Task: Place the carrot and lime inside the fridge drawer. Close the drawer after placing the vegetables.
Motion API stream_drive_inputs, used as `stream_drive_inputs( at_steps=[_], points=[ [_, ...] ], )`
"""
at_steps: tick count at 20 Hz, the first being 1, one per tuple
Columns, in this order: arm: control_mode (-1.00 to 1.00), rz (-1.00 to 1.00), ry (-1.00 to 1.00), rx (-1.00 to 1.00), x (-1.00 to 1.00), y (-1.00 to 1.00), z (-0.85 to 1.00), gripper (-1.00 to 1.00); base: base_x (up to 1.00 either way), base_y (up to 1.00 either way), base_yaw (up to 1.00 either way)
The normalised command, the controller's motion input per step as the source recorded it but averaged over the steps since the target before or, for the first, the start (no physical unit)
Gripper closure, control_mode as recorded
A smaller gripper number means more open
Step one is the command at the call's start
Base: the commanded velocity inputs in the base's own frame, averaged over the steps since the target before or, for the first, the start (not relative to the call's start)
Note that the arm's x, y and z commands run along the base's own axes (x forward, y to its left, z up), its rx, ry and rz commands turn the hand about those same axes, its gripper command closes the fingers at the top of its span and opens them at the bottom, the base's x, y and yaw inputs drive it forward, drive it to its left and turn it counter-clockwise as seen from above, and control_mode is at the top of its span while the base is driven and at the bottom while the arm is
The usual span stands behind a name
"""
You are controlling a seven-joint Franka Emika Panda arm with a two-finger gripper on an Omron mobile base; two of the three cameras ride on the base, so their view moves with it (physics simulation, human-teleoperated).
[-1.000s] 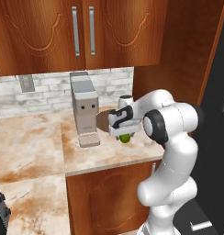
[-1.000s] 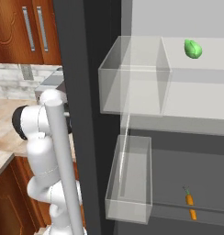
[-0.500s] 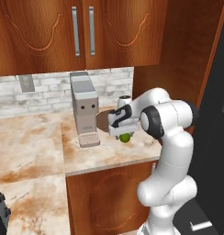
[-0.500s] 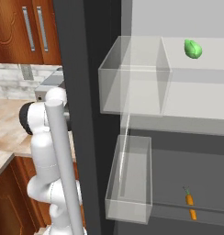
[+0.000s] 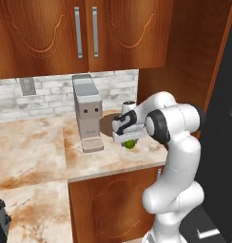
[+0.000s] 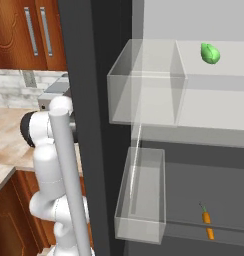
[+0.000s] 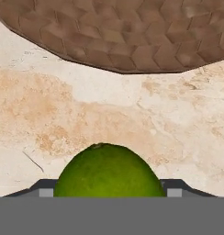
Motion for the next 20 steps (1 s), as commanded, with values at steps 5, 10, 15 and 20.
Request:
stream_drive_inputs(
  at_steps=[5, 10, 15, 20],
  points=[
    [-1.0, 0.0, -0.11, 0.0, -0.68, 0.0, 0.15, 1.0, 0.0, 0.0, 0.0],
    [-1.0, 0.0, -0.19, 0.0, -0.93, 0.09, 0.87, 1.0, 0.0, 0.0, 0.0],
    [-1.0, -0.01, -0.12, 0.0, -1.0, 0.02, 0.75, 1.0, 0.0, 0.0, 0.0],
    [-1.0, -0.05, -0.09, 0.0, -0.89, 0.0, 0.57, 1.0, 0.0, 0.0, 0.0]
  ],
)
